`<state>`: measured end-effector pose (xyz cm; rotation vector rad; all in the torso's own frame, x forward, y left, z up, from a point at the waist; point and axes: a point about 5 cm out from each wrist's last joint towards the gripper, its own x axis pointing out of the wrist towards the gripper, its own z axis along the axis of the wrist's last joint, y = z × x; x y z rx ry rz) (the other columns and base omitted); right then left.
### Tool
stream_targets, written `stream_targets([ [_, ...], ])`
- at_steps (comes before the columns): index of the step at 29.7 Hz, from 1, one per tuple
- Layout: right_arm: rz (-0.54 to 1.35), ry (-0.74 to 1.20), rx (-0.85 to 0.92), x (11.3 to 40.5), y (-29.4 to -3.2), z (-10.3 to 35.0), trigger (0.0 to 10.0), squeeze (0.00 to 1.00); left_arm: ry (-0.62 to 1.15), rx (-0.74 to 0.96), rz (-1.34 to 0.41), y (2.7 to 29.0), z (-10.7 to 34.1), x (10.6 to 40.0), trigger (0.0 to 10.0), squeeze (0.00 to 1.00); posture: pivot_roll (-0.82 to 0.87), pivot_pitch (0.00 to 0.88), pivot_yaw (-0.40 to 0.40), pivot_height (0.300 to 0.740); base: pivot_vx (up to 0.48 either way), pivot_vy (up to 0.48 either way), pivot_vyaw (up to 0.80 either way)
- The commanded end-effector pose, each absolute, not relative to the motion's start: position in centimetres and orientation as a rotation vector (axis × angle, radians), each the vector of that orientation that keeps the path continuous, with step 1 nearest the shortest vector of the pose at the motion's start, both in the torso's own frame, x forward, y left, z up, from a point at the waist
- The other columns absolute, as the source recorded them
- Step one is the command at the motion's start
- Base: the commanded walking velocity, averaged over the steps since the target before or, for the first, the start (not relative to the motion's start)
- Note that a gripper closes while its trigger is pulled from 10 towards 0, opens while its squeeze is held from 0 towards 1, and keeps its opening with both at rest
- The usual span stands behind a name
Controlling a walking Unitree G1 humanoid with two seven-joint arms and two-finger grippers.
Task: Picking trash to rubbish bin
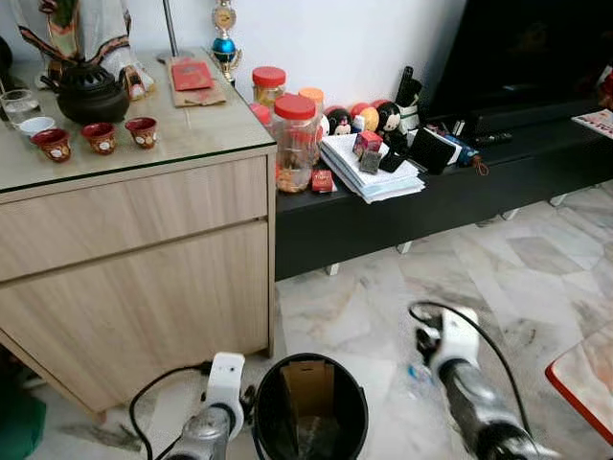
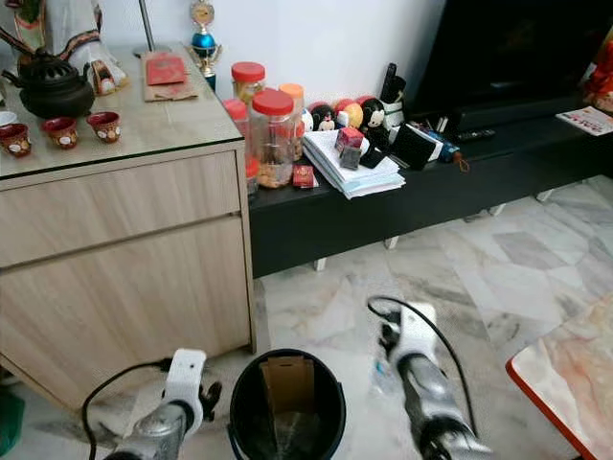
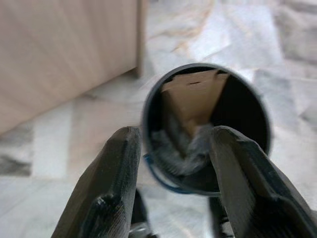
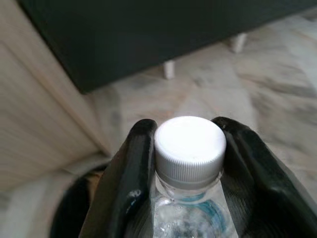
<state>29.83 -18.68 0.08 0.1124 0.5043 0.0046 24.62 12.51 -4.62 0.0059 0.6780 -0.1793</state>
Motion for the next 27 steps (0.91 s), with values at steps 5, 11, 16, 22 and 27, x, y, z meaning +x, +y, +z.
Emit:
stream_targets([
  [5, 0.125, 0.455, 0.107, 31.5, -15.0, 1.5, 10.0, 0.0, 0.602, -0.014, -0.38, 9.7, -3.3, 25.7, 10.0, 0.0, -0.01, 0.049, -0.111, 0.74, 0.0, 0.0, 0.0],
  [11, 0.208, 0.482, 0.065, 31.5, -12.3, 1.4, 10.0, 0.0, 0.615, -0.014, -0.485, 8.8, -3.3, 25.5, 10.0, 0.0, 0.0, 0.047, -0.109, 0.74, 0.0, 0.0, 0.0],
  [16, 0.232, 0.484, 0.07, 31.4, -11.5, 1.3, 10.0, 0.0, 0.621, -0.006, -0.537, 8.6, -3.6, 24.9, 10.0, 0.0, 0.01, 0.041, -0.107, 0.74, 0.0, 0.0, 0.0],
  [22, 0.23, 0.476, 0.073, 31.5, -11.2, 1.5, 10.0, 0.0, 0.633, -0.01, -0.556, 8.6, -3.8, 24.5, 10.0, 0.0, 0.01, 0.036, -0.107, 0.74, 0.0, 0.0, 0.0],
  [27, 0.225, 0.47, 0.082, 31.7, -11.2, 1.7, 10.0, 0.0, 0.638, -0.005, -0.56, 8.7, -3.9, 24.4, 10.0, 0.0, 0.01, 0.035, -0.107, 0.74, 0.0, 0.0, 0.0],
])
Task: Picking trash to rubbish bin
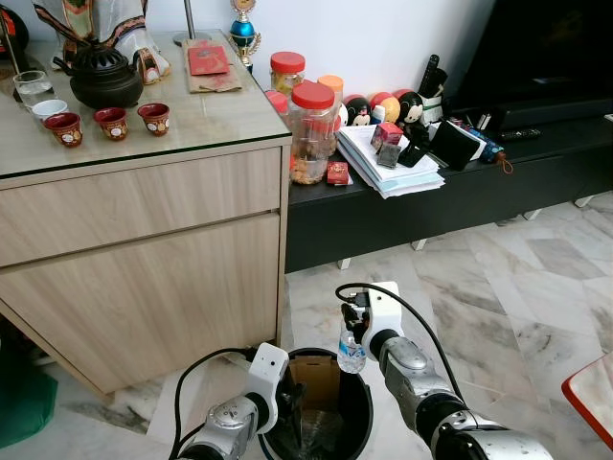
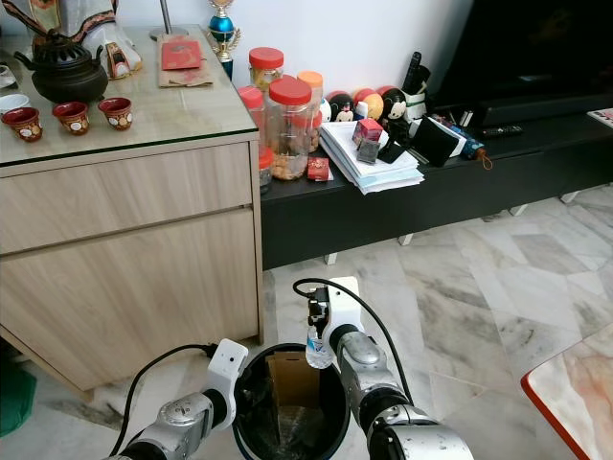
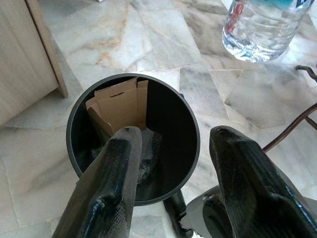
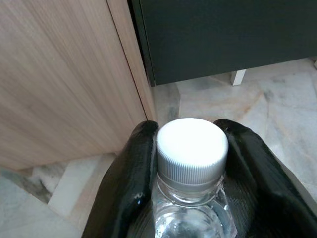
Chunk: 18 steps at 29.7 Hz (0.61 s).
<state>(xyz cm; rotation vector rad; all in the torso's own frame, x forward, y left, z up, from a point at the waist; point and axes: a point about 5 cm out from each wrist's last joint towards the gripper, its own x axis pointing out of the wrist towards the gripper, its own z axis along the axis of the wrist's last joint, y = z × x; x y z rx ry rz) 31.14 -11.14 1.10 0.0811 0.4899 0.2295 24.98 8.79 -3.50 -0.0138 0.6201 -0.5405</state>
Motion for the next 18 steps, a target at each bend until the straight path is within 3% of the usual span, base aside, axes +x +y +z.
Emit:
stream_targets([
  [1, 0.223, 0.467, 0.089, 31.75, -11.17, 1.77, 10.0, 0.04, 0.638, -0.004, -0.561, 8.68, -3.87, 24.45, 10.0, 0.0, 0.01, 0.038, -0.108, 0.74, 0.0, 0.0, 0.0],
  [2, 0.223, 0.464, 0.096, 31.81, -11.14, 1.85, 10.0, 0.92, 0.637, -0.003, -0.563, 8.63, -3.84, 24.49, 10.0, 0.0, 0.01, 0.038, -0.108, 0.74, 0.0, 0.0, 0.0],
  [3, 0.222, 0.463, 0.098, 31.81, -11.14, 1.86, 10.0, 1.0, 0.636, -0.002, -0.565, 8.57, -3.8, 24.53, 10.0, 0.0, 0.01, 0.038, -0.108, 0.74, 0.0, 0.0, 0.0],
  [15, 0.203, 0.465, 0.111, 31.81, -11.49, 1.8, 10.0, 1.0, 0.637, 0.002, -0.572, 8.46, -3.8, 24.51, 10.0, 0.0, 0.01, 0.045, -0.112, 0.74, 0.0, 0.0, 0.0],
  [16, 0.197, 0.465, 0.111, 31.82, -11.7, 1.79, 10.0, 0.0, 0.64, 0.005, -0.566, 8.54, -3.87, 24.45, 10.0, 0.0, 0.01, 0.045, -0.112, 0.74, 0.0, 0.0, 0.0],
  [18, 0.192, 0.465, 0.109, 31.82, -11.91, 1.78, 10.0, 0.0, 0.643, 0.008, -0.557, 8.65, -3.94, 24.41, 10.0, 0.0, 0.01, 0.045, -0.112, 0.74, 0.0, 0.0, 0.0],
])
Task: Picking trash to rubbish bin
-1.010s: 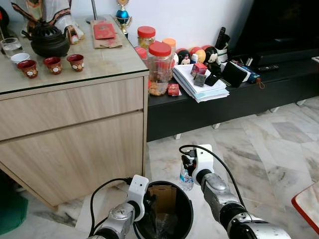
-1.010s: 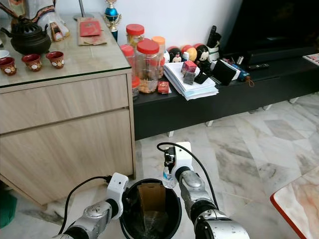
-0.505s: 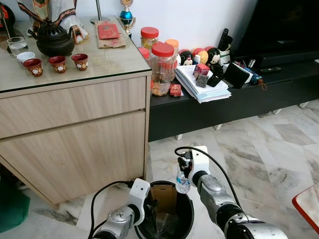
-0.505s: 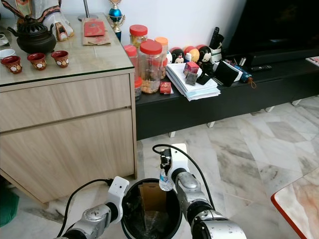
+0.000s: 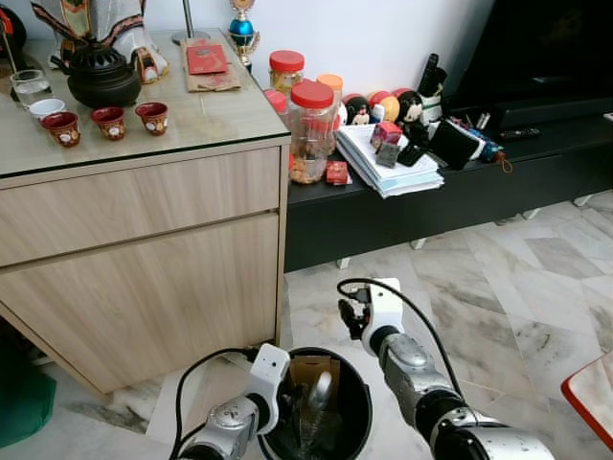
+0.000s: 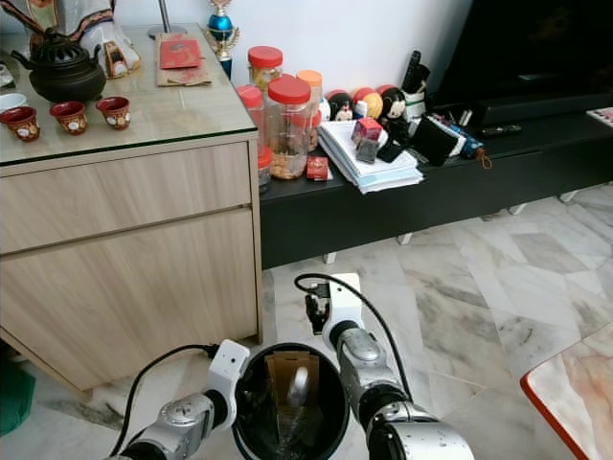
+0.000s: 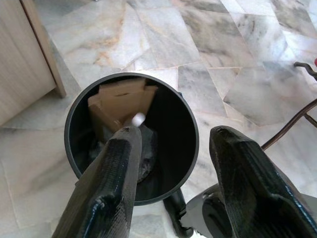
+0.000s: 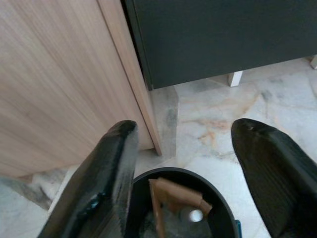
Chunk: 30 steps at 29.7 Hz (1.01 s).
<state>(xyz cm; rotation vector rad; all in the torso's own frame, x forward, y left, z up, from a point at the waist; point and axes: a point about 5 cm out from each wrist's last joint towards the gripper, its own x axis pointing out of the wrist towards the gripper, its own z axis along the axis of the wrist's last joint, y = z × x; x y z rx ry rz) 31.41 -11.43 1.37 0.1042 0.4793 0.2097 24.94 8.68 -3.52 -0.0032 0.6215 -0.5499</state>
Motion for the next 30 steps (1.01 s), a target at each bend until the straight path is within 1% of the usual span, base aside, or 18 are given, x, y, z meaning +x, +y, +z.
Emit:
stream_targets([
  [1, 0.185, 0.46, 0.109, 31.8, -12.2, 1.8, 10.0, 0.0, 0.647, 0.012, -0.549, 8.8, -4.0, 24.4, 10.0, 0.0, 0.0, 0.05, -0.11, 0.74, 0.0, 0.0, 0.0],
  [5, 0.156, 0.444, 0.094, 31.9, -13.4, 1.9, 10.0, 0.0, 0.654, 0.036, -0.499, 9.4, -4.2, 24.4, 10.0, 0.0, 0.0, 0.051, -0.109, 0.74, 0.0, 0.0, 0.0],
  [6, 0.143, 0.43, 0.08, 32.0, -14.2, 2.0, 10.0, 0.0, 0.662, 0.062, -0.456, 10.0, -4.4, 24.3, 10.0, 0.0, 0.0, 0.051, -0.109, 0.74, 0.0, 0.0, 0.0],
  [7, 0.143, 0.43, 0.08, 32.0, -14.2, 2.0, 10.0, 0.0, 0.662, 0.062, -0.456, 10.0, -4.4, 24.3, 10.0, 0.0, 0.0, 0.051, -0.109, 0.74, 0.0, 0.0, 0.0],
  [9, 0.08, 0.408, 0.067, 31.9, -16.8, 2.2, 10.0, 0.0, 0.683, 0.097, -0.358, 11.3, -4.9, 24.0, 10.0, 0.0, -0.02, 0.056, -0.104, 0.74, 0.0, 0.0, 0.0],
  [10, 0.08, 0.408, 0.067, 31.9, -16.8, 2.2, 10.0, 0.0, 0.683, 0.097, -0.358, 11.3, -4.9, 24.0, 10.0, 0.0, -0.02, 0.056, -0.104, 0.74, 0.0, 0.0, 0.0],
  [14, 0.002, 0.423, 0.014, 30.6, -20.6, 1.5, 10.0, 0.0, 0.723, 0.12, -0.244, 13.0, -5.6, 23.1, 10.0, 0.0, -0.04, 0.054, -0.1, 0.74, 0.0, 0.0, 0.0],
  [15, -0.006, 0.442, -0.009, 30.2, -21.1, 1.2, 10.0, 0.0, 0.748, 0.126, -0.223, 13.4, -5.9, 22.8, 10.0, 0.0, -0.05, 0.05, -0.097, 0.74, 0.0, 0.0, 0.0],
  [16, -0.006, 0.442, -0.009, 30.2, -21.1, 1.2, 10.0, 0.0, 0.748, 0.126, -0.223, 13.4, -5.9, 22.8, 10.0, 0.0, -0.05, 0.05, -0.097, 0.74, 0.0, 0.0, 0.0],
  [17, -0.028, 0.458, -0.014, 29.5, -21.9, 0.7, 10.0, 0.0, 0.774, 0.113, -0.201, 13.7, -6.3, 22.3, 10.0, 0.0, -0.05, 0.044, -0.092, 0.74, 0.0, 0.0, 0.0],
  [20, -0.055, 0.485, -0.023, 28.5, -22.8, 0.0, 10.0, 0.0, 0.807, 0.101, -0.165, 14.3, -6.8, 21.6, 10.0, 0.0, -0.06, 0.029, -0.085, 0.74, 0.0, 0.0, 0.0],
  [21, -0.071, 0.517, -0.034, 27.6, -23.2, -0.8, 10.0, 0.0, 0.835, 0.122, -0.149, 14.6, -7.1, 21.1, 10.0, 0.0, -0.06, 0.026, -0.085, 0.74, 0.0, 0.0, 0.0],
  [23, -0.094, 0.555, -0.027, 26.5, -23.6, -1.6, 10.0, 0.0, 0.844, 0.129, -0.14, 14.8, -7.3, 20.8, 10.0, 0.0, -0.06, 0.015, -0.081, 0.74, 0.0, 0.0, 0.0],
  [25, -0.101, 0.564, -0.024, 26.2, -23.7, -1.9, 10.0, 0.0, 0.843, 0.124, -0.139, 14.8, -7.3, 20.8, 10.0, 0.0, -0.06, 0.015, -0.081, 0.74, 0.0, 0.0, 0.0],
  [28, -0.153, 0.637, 0.006, 24.2, -24.1, -3.4, 10.0, 0.0, 0.852, 0.127, -0.113, 15.1, -7.5, 20.4, 10.0, 0.0, -0.07, 0.0, -0.061, 0.74, 0.0, 0.0, 0.0],
  [29, -0.182, 0.685, 0.025, 22.8, -24.3, -4.3, 10.0, 0.0, 0.861, 0.129, -0.091, 15.4, -7.6, 20.2, 10.0, 0.0, -0.07, 0.0, -0.056, 0.74, 0.0, 0.0, 0.0],
  [30, -0.19, 0.696, 0.035, 22.5, -24.4, -4.6, 10.0, 0.0, 0.862, 0.129, -0.086, 15.4, -7.6, 20.1, 10.0, 0.0, -0.07, 0.0, -0.055, 0.74, 0.0, 0.0, 0.0],
])
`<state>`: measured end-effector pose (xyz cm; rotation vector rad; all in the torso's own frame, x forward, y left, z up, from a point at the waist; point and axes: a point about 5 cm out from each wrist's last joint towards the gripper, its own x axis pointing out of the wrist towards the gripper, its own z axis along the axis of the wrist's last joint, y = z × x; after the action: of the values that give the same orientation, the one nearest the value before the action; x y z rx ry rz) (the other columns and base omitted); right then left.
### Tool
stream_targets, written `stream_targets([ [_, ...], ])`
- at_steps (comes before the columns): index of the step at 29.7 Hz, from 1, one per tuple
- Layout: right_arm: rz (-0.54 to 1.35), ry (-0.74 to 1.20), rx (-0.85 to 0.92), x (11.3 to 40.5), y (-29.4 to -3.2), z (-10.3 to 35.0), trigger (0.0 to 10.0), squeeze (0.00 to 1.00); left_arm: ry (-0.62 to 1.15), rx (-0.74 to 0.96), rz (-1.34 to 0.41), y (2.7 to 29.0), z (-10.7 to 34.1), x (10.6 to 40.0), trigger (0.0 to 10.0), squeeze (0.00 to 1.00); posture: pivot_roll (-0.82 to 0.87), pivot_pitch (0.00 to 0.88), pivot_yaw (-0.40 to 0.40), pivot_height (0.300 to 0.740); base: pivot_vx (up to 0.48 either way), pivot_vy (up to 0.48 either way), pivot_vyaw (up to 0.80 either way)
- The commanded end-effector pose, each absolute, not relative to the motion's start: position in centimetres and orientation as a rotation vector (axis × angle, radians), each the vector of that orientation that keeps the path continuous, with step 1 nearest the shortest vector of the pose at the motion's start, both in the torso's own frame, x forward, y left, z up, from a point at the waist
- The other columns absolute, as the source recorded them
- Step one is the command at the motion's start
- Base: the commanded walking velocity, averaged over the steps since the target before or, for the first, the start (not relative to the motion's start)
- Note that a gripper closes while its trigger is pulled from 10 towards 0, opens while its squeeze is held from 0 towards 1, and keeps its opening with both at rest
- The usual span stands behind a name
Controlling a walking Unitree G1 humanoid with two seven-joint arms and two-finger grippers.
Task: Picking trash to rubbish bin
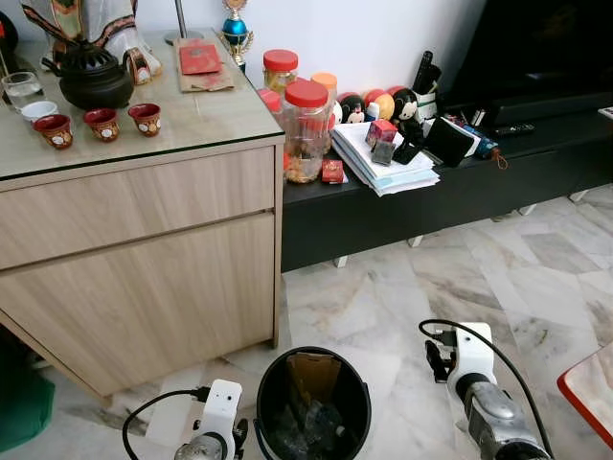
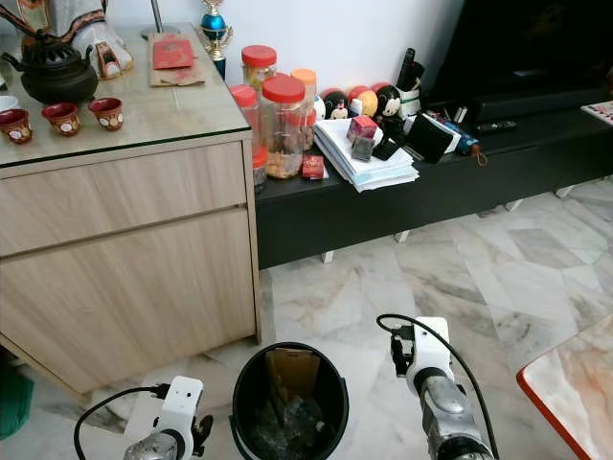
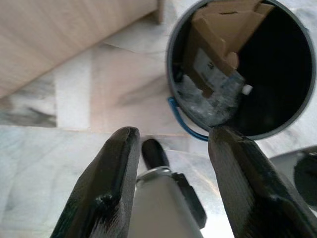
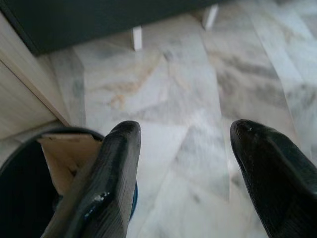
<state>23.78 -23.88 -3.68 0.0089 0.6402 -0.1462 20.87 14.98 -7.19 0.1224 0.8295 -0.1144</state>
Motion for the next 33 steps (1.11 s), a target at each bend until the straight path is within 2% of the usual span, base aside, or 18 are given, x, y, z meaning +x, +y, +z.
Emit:
stream_targets([
  [1, -0.21, 0.734, 0.052, 21.5, -24.4, -5.2, 10.0, 0.0, 0.865, 0.127, -0.072, 15.6, -7.7, 20.0, 10.0, 0.0, -0.08, 0.0, -0.052, 0.74, 0.0, 0.0, 0.0],
  [4, -0.235, 0.782, 0.056, 20.2, -24.6, -6.0, 10.0, 0.0, 0.87, 0.134, -0.052, 15.9, -7.8, 19.9, 10.0, 0.0, -0.08, 0.0, -0.05, 0.74, 0.0, 0.0, 0.0],
  [6, -0.267, 0.869, 0.064, 17.9, -24.6, -7.3, 10.0, 0.0, 0.859, 0.136, 0.007, 16.5, -7.7, 19.9, 10.0, 0.0, -0.08, 0.0, -0.049, 0.74, 0.0, 0.0, 0.0],
  [7, -0.267, 0.869, 0.064, 17.9, -24.6, -7.3, 10.0, 0.0, 0.859, 0.136, 0.007, 16.5, -7.7, 19.9, 10.0, 0.0, -0.08, 0.0, -0.049, 0.74, 0.0, 0.0, 0.0],
  [11, -0.283, 0.946, 0.082, 15.3, -24.1, -8.6, 10.0, 0.0, 0.842, 0.104, 0.13, 17.9, -7.6, 19.7, 10.0, 0.0, -0.06, 0.0, -0.048, 0.74, 0.0, 0.0, 0.0],
  [22, -0.319, 0.978, 0.079, 14.2, -24.3, -9.0, 10.0, 0.0, 0.924, 0.108, 0.073, 17.2, -8.7, 17.8, 10.0, 0.0, -0.08, 0.0, -0.05, 0.74, 0.0, 0.0, 0.0],
  [33, -0.314, 0.975, 0.066, 14.5, -24.5, -8.8, 10.0, 0.0, 0.904, 0.106, -0.008, 16.0, -8.3, 18.8, 10.0, 0.0, -0.09, 0.0, -0.051, 0.74, 0.0, 0.0, 0.0],
])
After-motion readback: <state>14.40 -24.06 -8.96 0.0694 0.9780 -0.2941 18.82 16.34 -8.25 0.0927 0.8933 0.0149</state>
